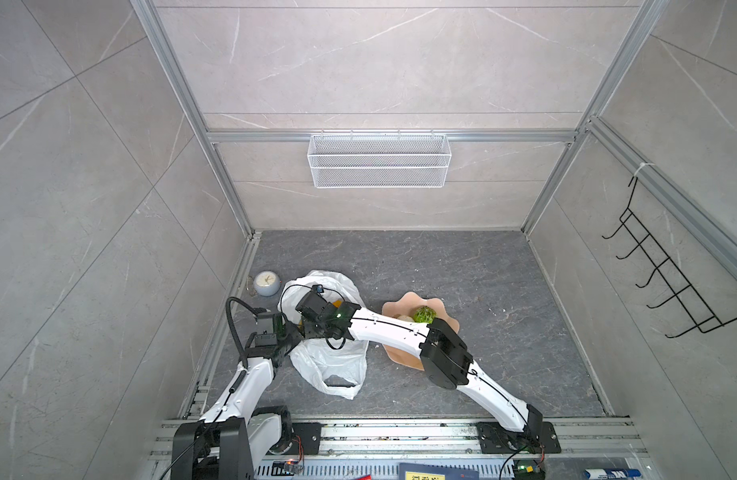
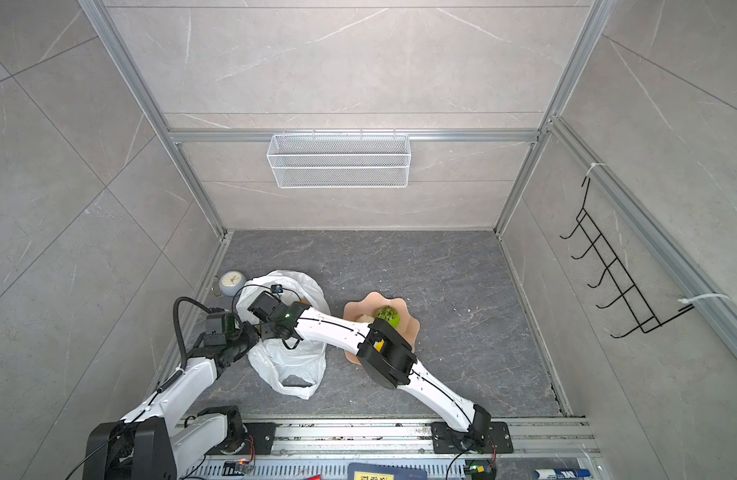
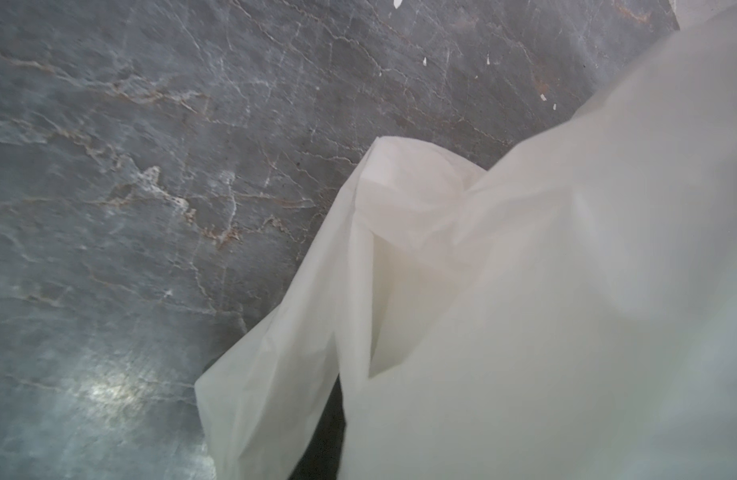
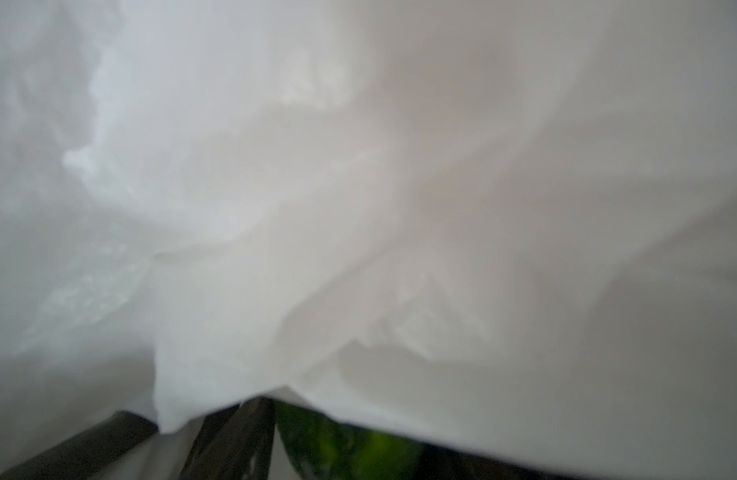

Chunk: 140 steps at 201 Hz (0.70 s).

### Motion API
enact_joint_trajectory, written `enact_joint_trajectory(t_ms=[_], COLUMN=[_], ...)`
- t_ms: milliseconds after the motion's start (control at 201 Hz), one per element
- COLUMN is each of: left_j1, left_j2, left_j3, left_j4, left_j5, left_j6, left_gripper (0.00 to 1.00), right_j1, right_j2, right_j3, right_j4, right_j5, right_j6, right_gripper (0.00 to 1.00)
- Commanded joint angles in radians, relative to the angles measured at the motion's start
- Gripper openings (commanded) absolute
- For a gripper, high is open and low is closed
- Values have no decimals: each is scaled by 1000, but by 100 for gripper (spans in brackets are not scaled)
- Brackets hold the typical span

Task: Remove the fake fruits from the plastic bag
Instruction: 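Reach the right gripper into the bag and grasp the green lime, then lift the green lime out and lower it into the pink bowl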

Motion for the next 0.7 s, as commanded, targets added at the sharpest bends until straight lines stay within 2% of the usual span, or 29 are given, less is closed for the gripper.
enact_joint_trajectory(t_ms=[0,124,368,563,692], left_j1=[-5,-4,-4,-4,-3], left_j2=[5,5,2,-6,-13], left_j3=[2,2,0,-4,-8], left_j4=[33,33,30,37,38], left_j5=[29,27,21,18,18], left_j6=[22,23,24,29,30], left_gripper=[15,15,15,14,14], right_j1=[6,5,10,15,14], right_j2=[27,10,-95,-299,-439], right_j3=[46,32,-88,-351,-494], right_j4=[-45,-38,28,189,216], right_j5=[9,14,12,3,40], right_j6=[-11,-19,-48,-104,-137], right_gripper=[53,46,44,44,44])
